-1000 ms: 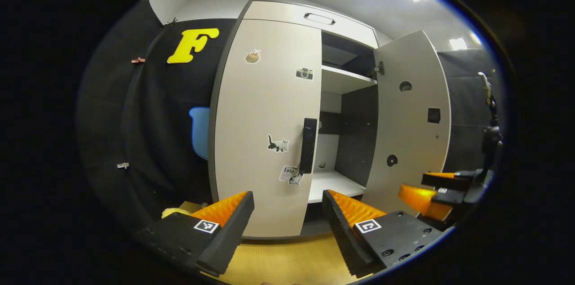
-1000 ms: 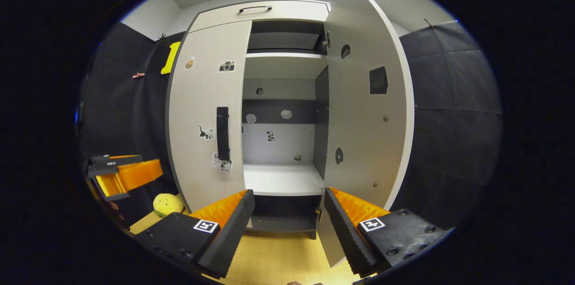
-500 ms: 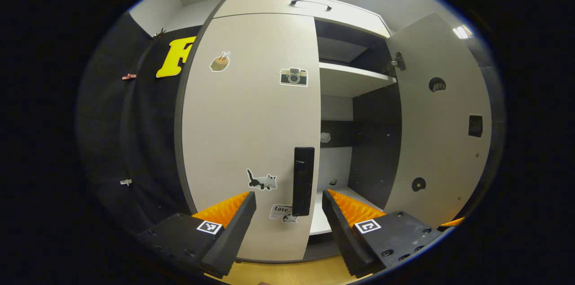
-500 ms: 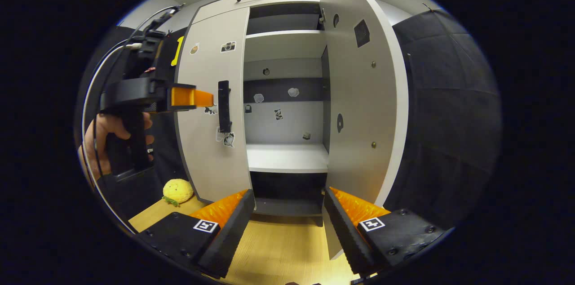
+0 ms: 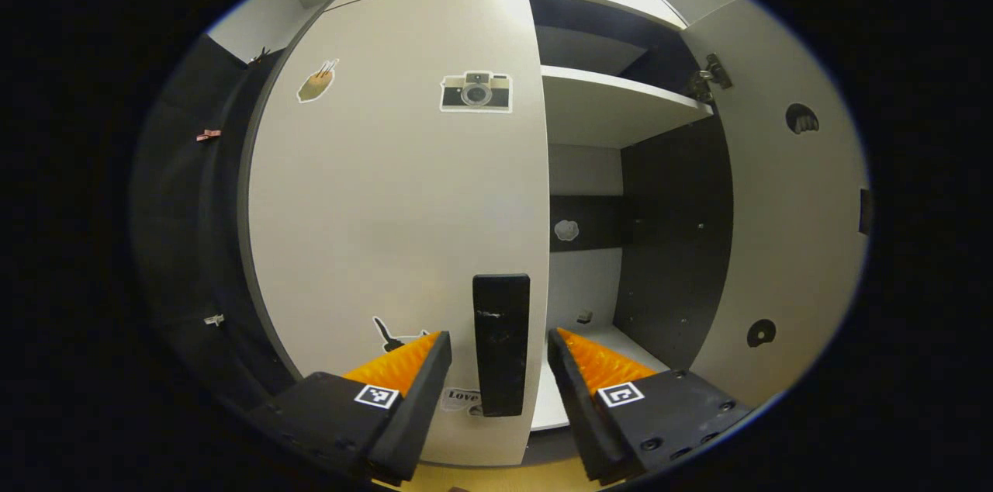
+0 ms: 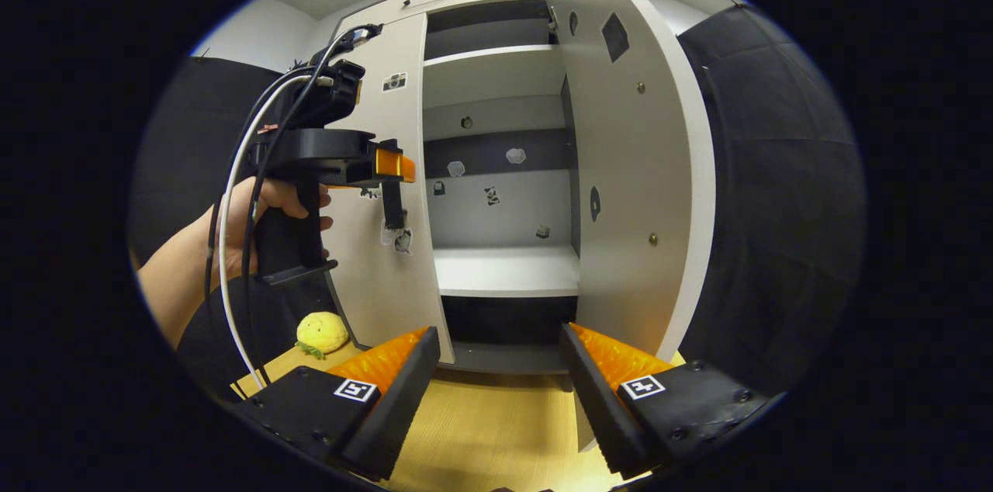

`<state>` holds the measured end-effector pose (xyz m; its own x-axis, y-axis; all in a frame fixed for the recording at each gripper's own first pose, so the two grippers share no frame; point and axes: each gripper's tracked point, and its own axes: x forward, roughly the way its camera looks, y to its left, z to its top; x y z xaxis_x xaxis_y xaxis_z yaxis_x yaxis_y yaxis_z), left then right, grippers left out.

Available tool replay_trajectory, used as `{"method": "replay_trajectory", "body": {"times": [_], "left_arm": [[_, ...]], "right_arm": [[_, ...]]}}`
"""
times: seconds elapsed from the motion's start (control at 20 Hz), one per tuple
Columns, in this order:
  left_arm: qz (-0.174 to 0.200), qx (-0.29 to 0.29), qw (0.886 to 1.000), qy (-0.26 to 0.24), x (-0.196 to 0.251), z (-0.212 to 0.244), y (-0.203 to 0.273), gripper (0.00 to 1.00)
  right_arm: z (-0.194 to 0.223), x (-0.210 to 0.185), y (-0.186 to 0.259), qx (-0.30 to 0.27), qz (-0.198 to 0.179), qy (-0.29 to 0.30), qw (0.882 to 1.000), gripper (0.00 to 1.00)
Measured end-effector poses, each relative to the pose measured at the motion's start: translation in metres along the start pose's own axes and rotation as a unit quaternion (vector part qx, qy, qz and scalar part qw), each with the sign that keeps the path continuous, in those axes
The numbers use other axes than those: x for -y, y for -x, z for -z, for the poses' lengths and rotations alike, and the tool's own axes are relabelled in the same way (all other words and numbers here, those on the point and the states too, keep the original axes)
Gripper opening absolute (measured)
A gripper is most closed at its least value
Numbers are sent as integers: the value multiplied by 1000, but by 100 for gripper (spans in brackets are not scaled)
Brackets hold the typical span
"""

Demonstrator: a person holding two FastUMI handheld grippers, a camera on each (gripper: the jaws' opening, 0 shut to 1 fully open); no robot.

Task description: Open the right door of the double-door shoe cabinet with the right hand, and open the left door with the left hand.

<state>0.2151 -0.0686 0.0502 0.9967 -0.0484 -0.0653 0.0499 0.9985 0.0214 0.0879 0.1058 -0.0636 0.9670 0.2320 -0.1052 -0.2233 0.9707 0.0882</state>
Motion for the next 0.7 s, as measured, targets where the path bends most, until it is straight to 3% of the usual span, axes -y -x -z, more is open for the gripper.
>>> {"method": "replay_trajectory", "body": {"times": [0.45,0.7], "left_arm": [[-17,-10,1000,14,1,5,-8,36],[-16,-11,1000,20,1,8,-7,29]], "right_arm": [[6,-5,-1,-10,-19,6,1000,99],[10,-9,2,-17,-30,11,999,99]]}}
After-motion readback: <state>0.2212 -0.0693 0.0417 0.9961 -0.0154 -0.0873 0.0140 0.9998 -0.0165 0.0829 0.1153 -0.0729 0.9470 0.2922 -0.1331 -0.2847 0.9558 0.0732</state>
